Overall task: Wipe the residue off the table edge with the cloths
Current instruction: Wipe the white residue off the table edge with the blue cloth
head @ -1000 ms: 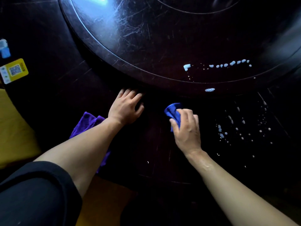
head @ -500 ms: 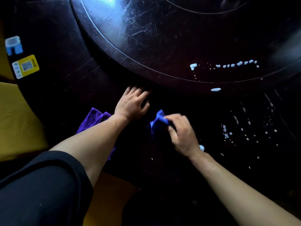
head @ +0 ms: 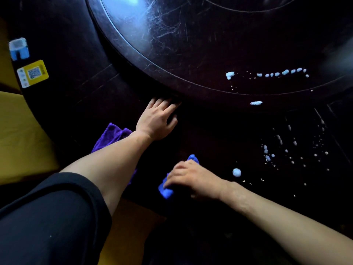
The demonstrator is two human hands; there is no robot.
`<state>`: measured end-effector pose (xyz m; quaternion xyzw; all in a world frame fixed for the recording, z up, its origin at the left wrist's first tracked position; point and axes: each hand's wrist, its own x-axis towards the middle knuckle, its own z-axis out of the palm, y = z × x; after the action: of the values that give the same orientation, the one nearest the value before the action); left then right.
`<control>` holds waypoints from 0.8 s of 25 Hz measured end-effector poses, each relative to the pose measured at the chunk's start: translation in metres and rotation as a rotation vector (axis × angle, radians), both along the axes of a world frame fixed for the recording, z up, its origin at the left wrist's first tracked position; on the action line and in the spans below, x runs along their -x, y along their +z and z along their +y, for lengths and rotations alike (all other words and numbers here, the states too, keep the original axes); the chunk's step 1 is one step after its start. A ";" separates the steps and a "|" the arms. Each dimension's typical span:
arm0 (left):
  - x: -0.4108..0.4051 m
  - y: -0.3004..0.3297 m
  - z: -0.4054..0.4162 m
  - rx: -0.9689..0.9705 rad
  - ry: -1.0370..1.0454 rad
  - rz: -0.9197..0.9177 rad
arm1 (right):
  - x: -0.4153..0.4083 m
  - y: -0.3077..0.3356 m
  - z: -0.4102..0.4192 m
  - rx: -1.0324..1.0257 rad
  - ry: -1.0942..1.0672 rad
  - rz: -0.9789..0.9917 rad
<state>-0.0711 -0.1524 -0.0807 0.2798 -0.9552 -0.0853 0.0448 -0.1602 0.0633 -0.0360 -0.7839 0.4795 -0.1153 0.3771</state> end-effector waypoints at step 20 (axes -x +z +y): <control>0.010 0.009 0.009 0.111 -0.050 -0.163 | 0.142 0.044 0.081 -0.073 -1.394 -1.104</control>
<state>-0.0815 -0.1437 -0.0715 0.2588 -0.9657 -0.0101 -0.0197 -0.3018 0.1442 0.0077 -0.1339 0.6009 -0.6647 0.4232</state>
